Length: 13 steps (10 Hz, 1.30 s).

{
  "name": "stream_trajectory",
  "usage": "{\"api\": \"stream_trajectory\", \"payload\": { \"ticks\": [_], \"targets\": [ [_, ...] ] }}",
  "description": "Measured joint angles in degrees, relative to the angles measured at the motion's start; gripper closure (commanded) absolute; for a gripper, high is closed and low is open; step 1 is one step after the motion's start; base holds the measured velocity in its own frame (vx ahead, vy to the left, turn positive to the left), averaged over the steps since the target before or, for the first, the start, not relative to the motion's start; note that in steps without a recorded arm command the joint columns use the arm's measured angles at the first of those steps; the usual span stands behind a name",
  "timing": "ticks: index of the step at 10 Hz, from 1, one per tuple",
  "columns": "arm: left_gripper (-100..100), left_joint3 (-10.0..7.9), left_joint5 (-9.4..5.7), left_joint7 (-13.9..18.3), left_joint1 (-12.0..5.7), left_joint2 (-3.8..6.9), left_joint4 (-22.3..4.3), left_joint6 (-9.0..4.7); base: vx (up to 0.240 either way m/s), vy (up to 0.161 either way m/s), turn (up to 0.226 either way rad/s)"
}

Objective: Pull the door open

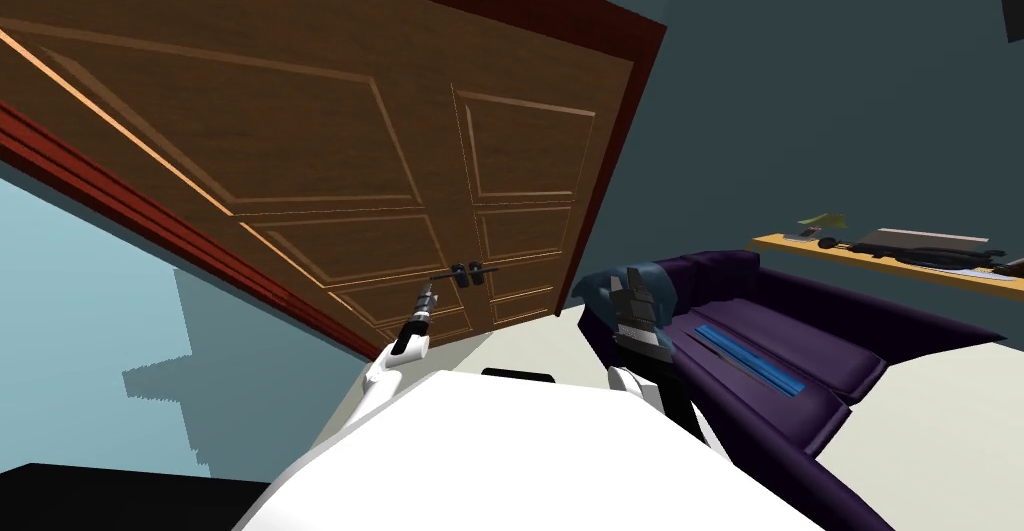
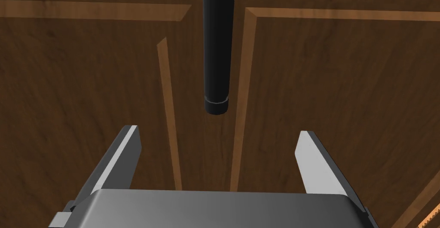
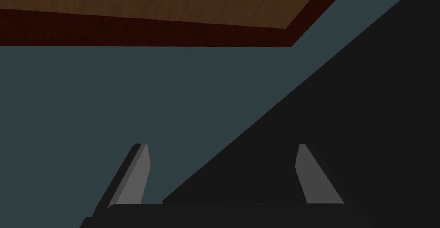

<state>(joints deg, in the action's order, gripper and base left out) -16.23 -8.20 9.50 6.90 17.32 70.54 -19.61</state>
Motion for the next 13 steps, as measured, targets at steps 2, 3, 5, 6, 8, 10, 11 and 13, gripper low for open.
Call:
{"api": "stream_trajectory", "payload": {
  "ticks": [2, 3, 5, 6, 8, 10, 11, 13],
  "targets": [
    [-100, -0.86, -0.33, 0.31, 0.75, 0.54, 0.38, 0.17, 0.183, 0.063, -0.075],
    [-100, -0.99, -0.46, 0.50, 0.37, 0.90, -0.11, 0.18, 0.161, 0.057, -0.127],
    [-100, -0.42, -0.47, 0.72, -0.68, 0.83, -1.02, -0.44, 0.133, 0.011, -0.090],
    [100, -0.34, -0.46, 0.77, -0.77, 0.82, -1.06, -0.54, -0.012, 0.002, 0.026],
    [100, -0.48, -0.50, 0.77, -0.86, 0.91, -0.90, -0.54, -0.026, 0.000, -0.006],
    [100, -0.36, -0.47, 0.75, -0.76, 0.81, -1.00, -0.45, -0.013, -0.003, -0.001],
    [100, -0.32, -0.46, 0.74, -0.71, 0.76, -1.03, -0.42, 0.000, 0.000, 0.000],
    [100, -0.31, -0.57, 1.03, -0.55, 1.29, -1.03, -0.55, -0.166, 0.011, -0.064]
  ]
}}
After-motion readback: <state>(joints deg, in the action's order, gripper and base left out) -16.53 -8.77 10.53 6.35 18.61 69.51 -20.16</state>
